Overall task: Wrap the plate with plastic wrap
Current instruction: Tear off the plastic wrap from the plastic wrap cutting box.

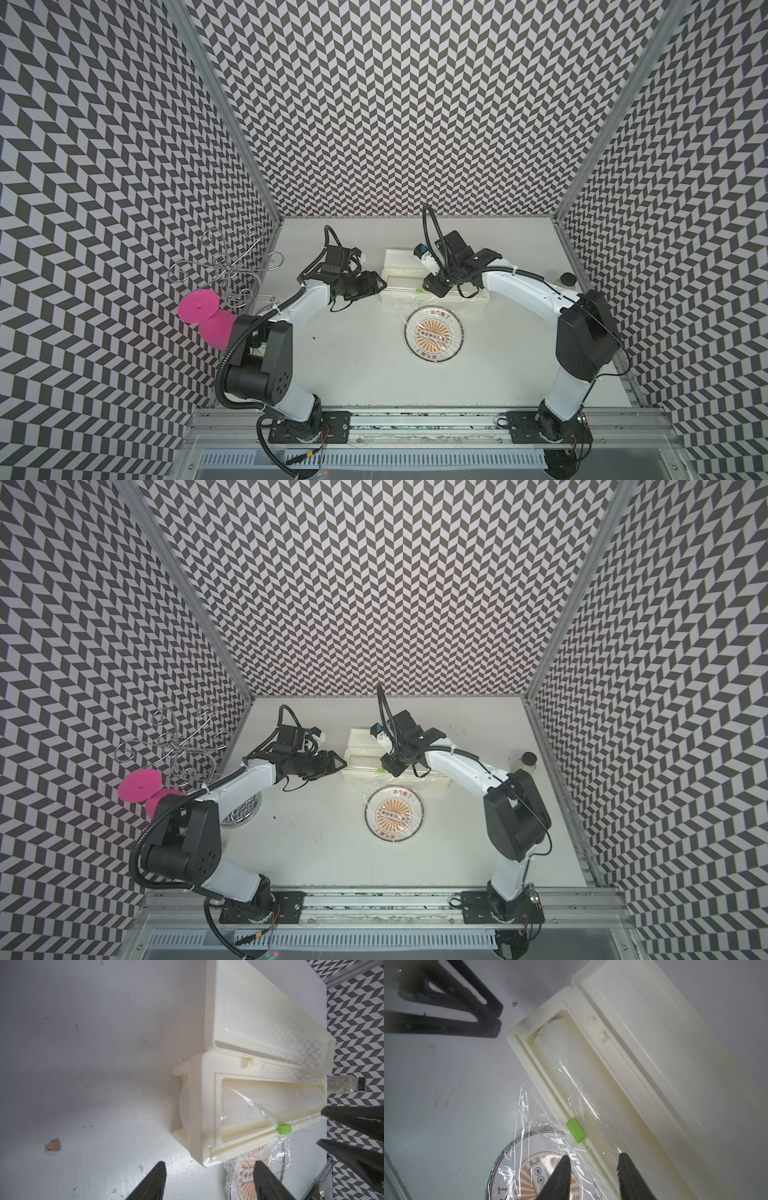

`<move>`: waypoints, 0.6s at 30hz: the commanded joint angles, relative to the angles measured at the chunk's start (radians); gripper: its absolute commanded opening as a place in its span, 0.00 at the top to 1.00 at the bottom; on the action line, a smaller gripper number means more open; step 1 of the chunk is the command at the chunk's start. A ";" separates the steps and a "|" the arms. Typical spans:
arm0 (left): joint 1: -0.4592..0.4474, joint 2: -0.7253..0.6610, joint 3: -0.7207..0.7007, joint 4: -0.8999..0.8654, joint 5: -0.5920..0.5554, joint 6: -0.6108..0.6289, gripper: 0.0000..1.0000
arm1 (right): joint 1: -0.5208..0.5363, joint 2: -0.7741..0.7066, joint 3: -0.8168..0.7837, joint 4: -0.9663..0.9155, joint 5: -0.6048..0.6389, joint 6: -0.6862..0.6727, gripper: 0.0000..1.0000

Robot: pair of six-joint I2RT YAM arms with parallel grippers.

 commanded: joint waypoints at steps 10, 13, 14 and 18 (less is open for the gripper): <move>-0.067 0.132 0.093 0.047 -0.031 0.001 0.31 | 0.030 0.121 0.091 -0.024 -0.049 -0.145 0.63; -0.073 0.152 0.090 0.057 -0.031 0.000 0.33 | 0.030 0.137 0.102 -0.015 -0.041 -0.146 0.66; -0.073 0.158 0.089 0.057 -0.033 0.001 0.34 | 0.030 0.142 0.105 -0.015 -0.043 -0.147 0.67; -0.073 0.183 0.079 0.064 -0.035 -0.002 0.38 | 0.035 0.155 0.111 -0.021 -0.043 -0.150 0.71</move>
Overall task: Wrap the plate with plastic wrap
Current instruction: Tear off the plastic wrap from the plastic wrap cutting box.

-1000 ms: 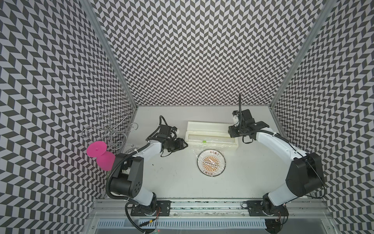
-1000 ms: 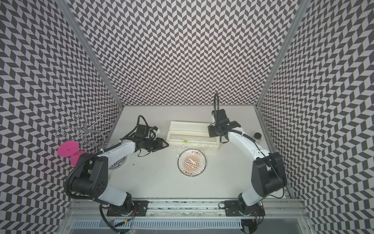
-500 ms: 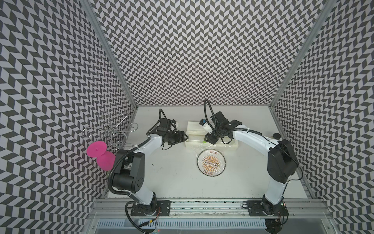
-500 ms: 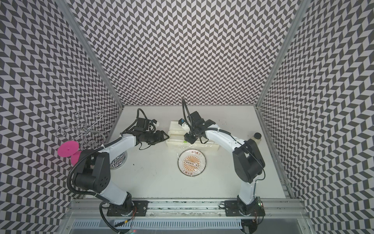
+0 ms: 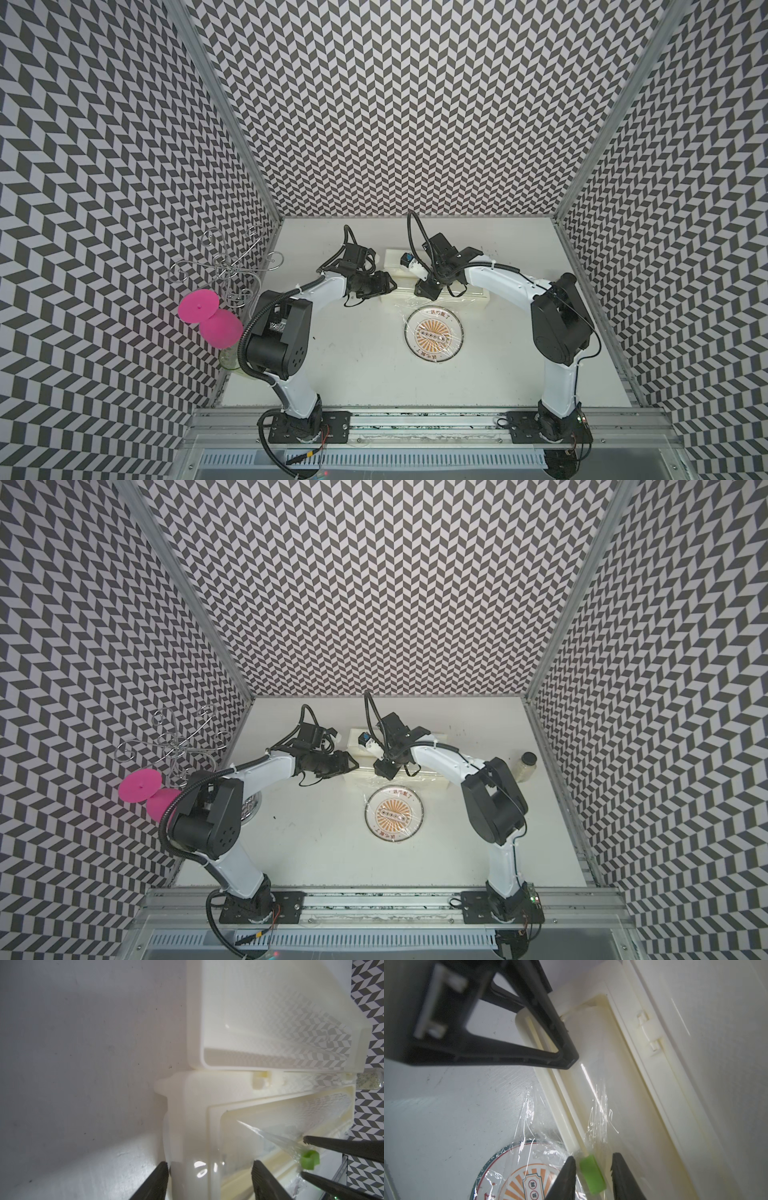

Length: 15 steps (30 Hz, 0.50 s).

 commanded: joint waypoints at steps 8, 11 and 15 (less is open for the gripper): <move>0.004 0.047 -0.019 0.030 -0.017 -0.007 0.44 | 0.010 0.018 0.007 0.005 0.020 -0.032 0.79; 0.008 0.064 -0.034 0.030 -0.032 -0.012 0.48 | 0.008 0.013 0.002 -0.005 0.037 -0.043 0.84; 0.022 0.099 -0.076 0.036 -0.058 -0.015 0.55 | -0.005 -0.022 -0.031 -0.005 0.055 -0.077 0.88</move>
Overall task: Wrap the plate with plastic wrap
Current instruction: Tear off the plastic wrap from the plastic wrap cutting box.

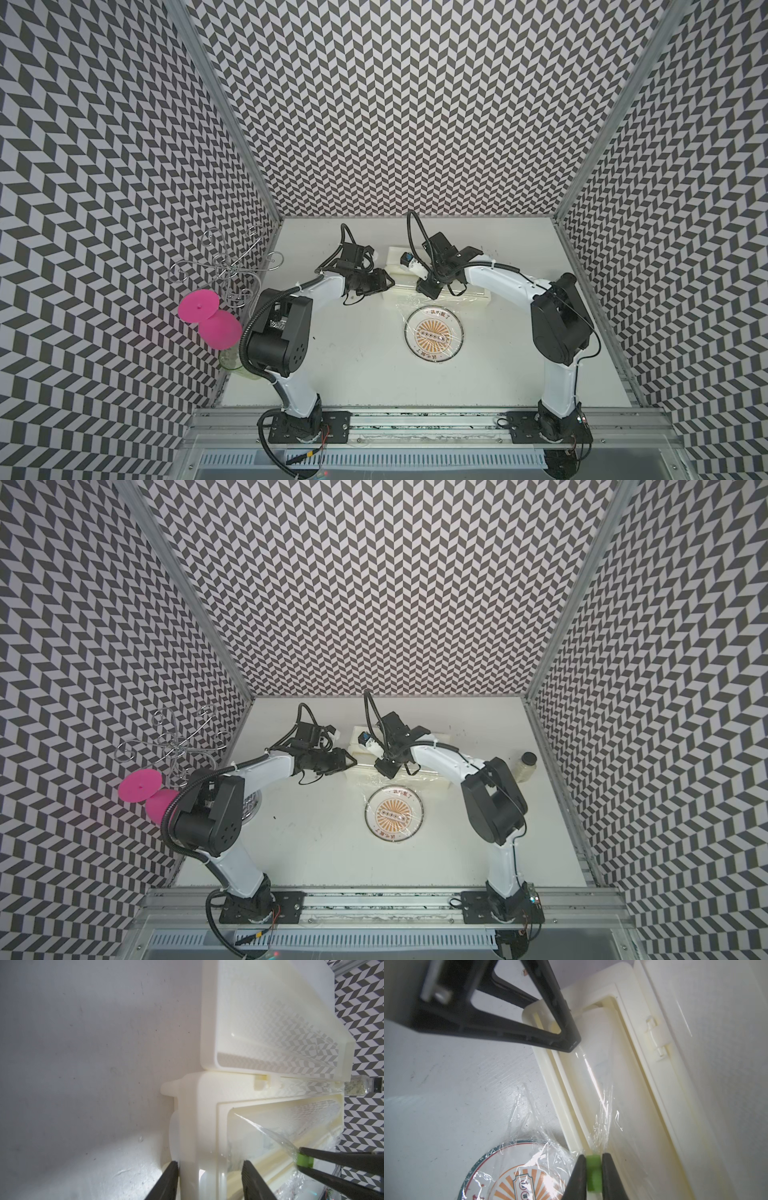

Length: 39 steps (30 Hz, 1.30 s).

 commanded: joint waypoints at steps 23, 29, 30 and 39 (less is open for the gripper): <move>0.045 0.209 -0.146 -0.079 -0.194 0.018 0.68 | -0.189 -0.348 -0.407 0.062 0.118 -0.298 1.00; 0.038 0.210 -0.157 -0.079 -0.204 0.019 0.68 | -0.249 -0.425 -0.486 0.060 0.188 -0.309 1.00; 0.034 0.210 -0.157 -0.079 -0.205 0.018 0.68 | -0.256 -0.445 -0.505 0.064 0.182 -0.315 1.00; 0.020 0.204 -0.156 -0.074 -0.195 0.010 0.68 | -0.310 -0.443 -0.529 0.079 0.229 -0.318 0.98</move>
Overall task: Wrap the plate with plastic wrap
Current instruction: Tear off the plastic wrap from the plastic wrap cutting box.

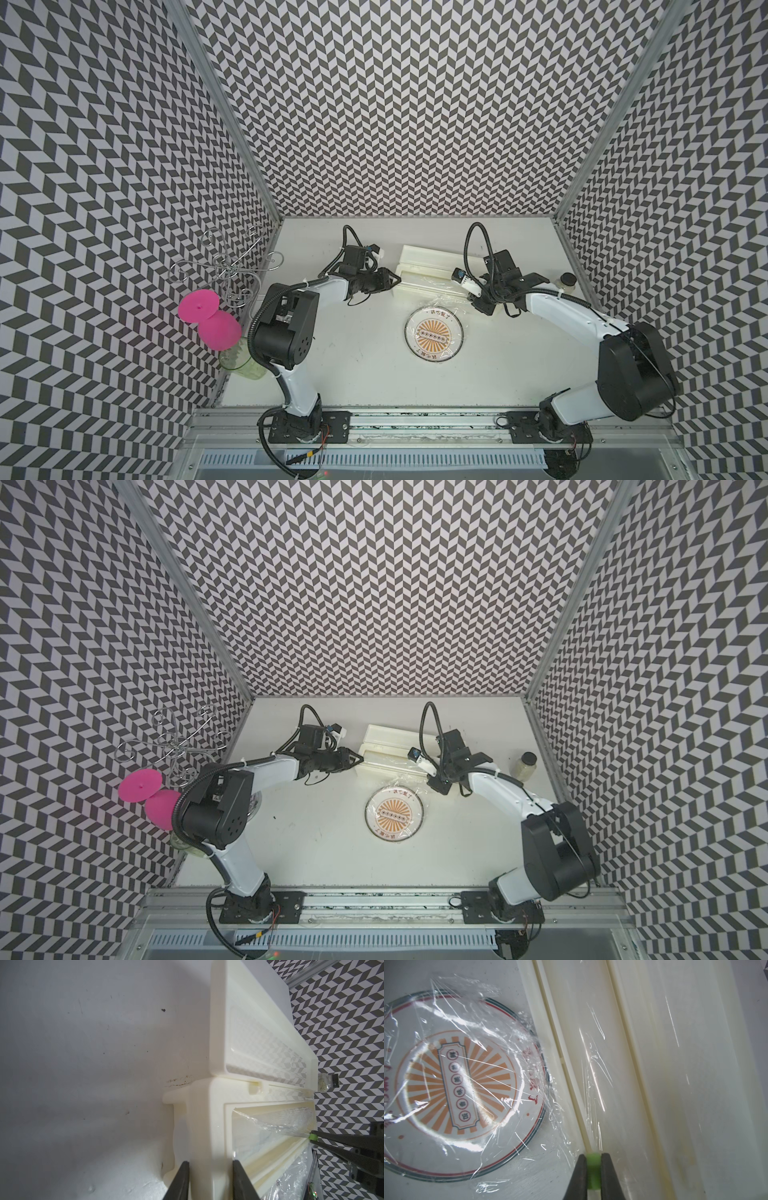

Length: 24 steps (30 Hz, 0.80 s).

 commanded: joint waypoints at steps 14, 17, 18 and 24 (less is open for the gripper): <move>-0.026 0.101 -0.101 -0.251 -0.240 0.023 0.68 | 0.119 0.060 0.273 -0.088 0.206 0.398 0.66; -0.047 0.094 -0.104 -0.240 -0.217 0.016 0.68 | 0.132 0.043 0.311 -0.151 0.331 0.693 0.65; -0.050 0.090 -0.109 -0.236 -0.209 0.014 0.68 | 0.133 0.047 0.328 -0.206 0.371 0.833 0.66; -0.058 0.071 -0.118 -0.223 -0.185 0.004 0.68 | 0.170 -0.038 0.265 -0.420 0.383 1.415 0.67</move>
